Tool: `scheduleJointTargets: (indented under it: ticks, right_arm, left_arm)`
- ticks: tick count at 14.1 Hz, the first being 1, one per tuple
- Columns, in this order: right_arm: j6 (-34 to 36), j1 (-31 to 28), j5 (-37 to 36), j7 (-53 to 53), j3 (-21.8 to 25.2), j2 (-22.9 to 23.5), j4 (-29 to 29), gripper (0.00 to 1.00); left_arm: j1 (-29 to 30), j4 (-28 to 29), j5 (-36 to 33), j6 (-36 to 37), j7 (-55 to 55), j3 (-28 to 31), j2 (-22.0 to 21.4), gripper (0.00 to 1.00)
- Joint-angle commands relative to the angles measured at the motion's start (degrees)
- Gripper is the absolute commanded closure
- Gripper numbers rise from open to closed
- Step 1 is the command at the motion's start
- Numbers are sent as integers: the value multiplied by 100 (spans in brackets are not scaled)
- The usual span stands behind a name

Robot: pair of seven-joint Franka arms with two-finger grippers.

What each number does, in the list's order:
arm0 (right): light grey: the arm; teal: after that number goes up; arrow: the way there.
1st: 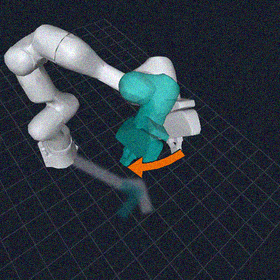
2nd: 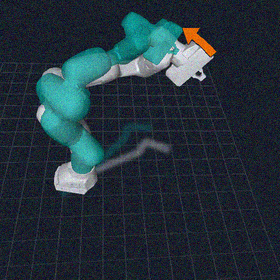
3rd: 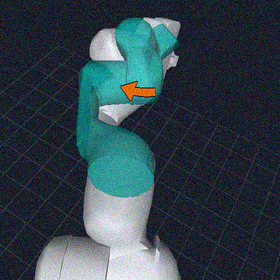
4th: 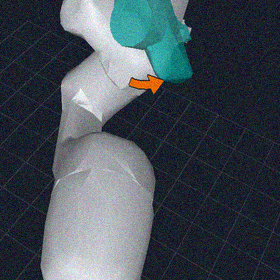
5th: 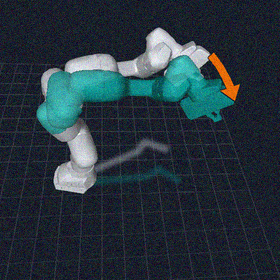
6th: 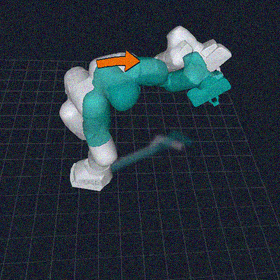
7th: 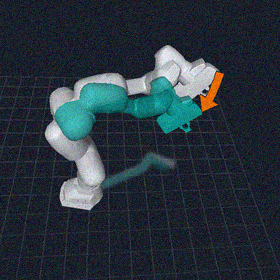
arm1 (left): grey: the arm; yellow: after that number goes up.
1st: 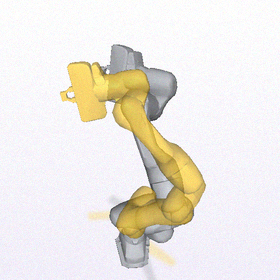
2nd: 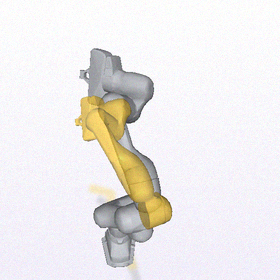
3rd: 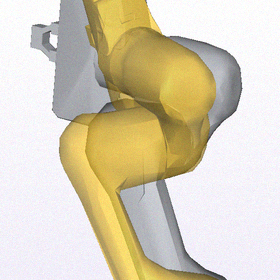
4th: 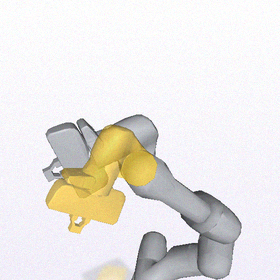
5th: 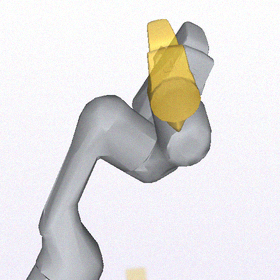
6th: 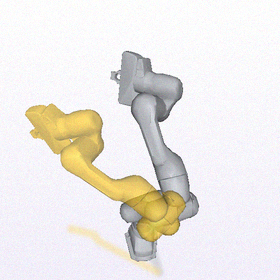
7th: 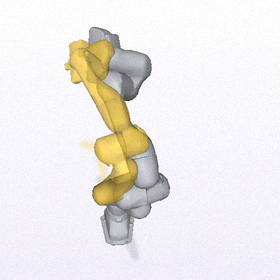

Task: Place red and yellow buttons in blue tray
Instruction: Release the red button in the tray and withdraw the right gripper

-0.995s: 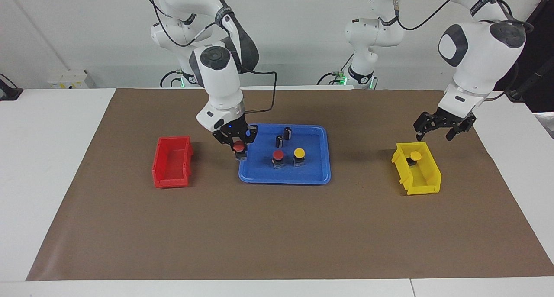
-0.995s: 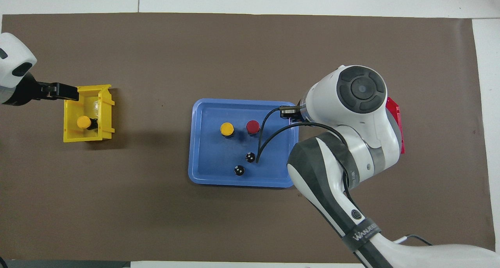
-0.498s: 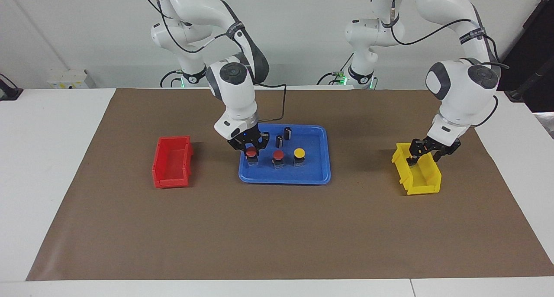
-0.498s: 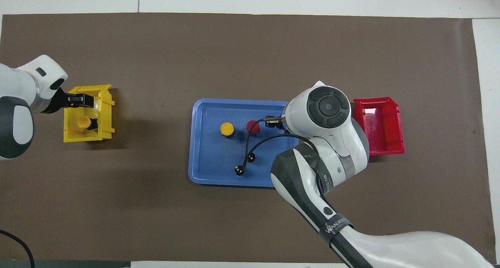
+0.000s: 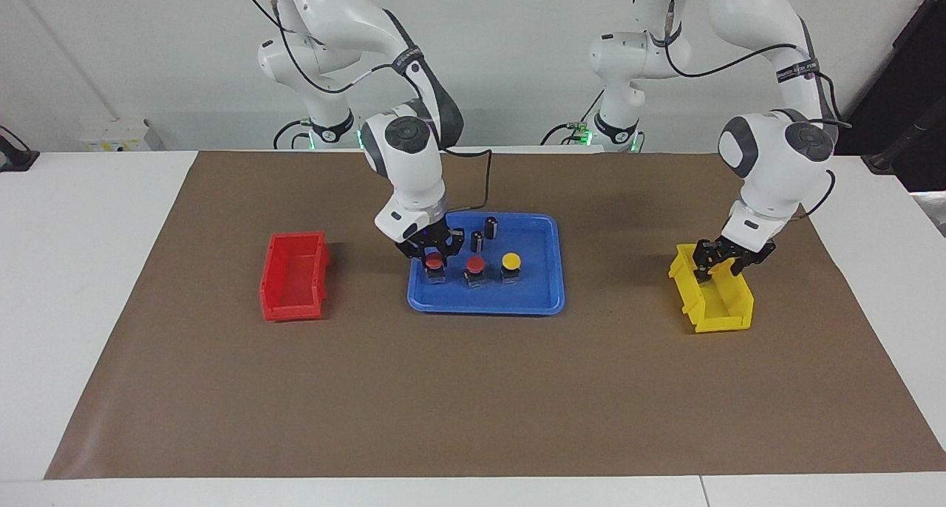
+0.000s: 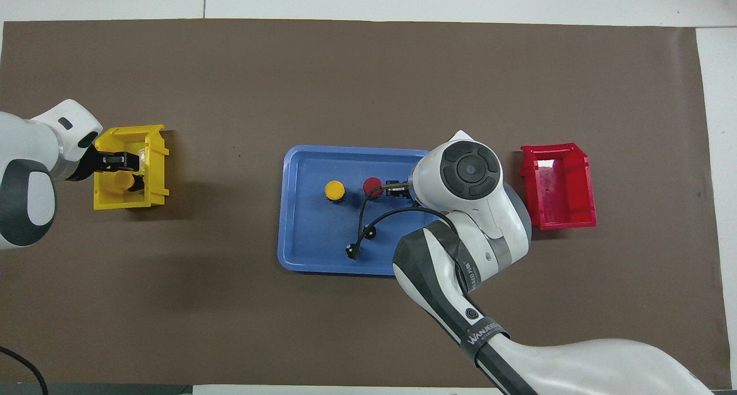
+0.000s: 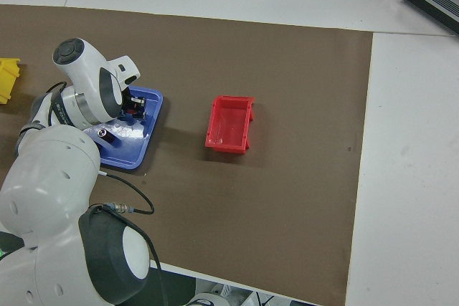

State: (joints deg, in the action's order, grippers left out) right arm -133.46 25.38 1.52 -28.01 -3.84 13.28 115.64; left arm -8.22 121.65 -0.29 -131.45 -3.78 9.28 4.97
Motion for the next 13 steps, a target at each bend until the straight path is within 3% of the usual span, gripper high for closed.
scheduleJointTargets:
  ticks: [1, 3, 4, 9, 13]
  right_arm:
    - [-216, 20, 33, -46, 24, -142, 275, 30]
    - [-119, -24, 33, -55, 33, -107, 22, 0]
    - [-6, -111, 33, -38, 41, -107, -224, 0]
    - [2417, -1181, -20, 111, 86, -457, -1937, 0]
    - [3877, -2508, 42, 1426, 103, -1256, -2335, 0]
  left_arm:
    - [171, 297, 3, -144, -26, -67, -215, 27]
    - [171, 403, 3, -153, -17, -67, -259, 27]
    - [163, 412, 3, -153, -17, -67, -268, 27]
    - [83, 403, 3, -170, 0, -75, -259, 27]
    - [75, 578, 3, -240, -8, -75, -329, 27]
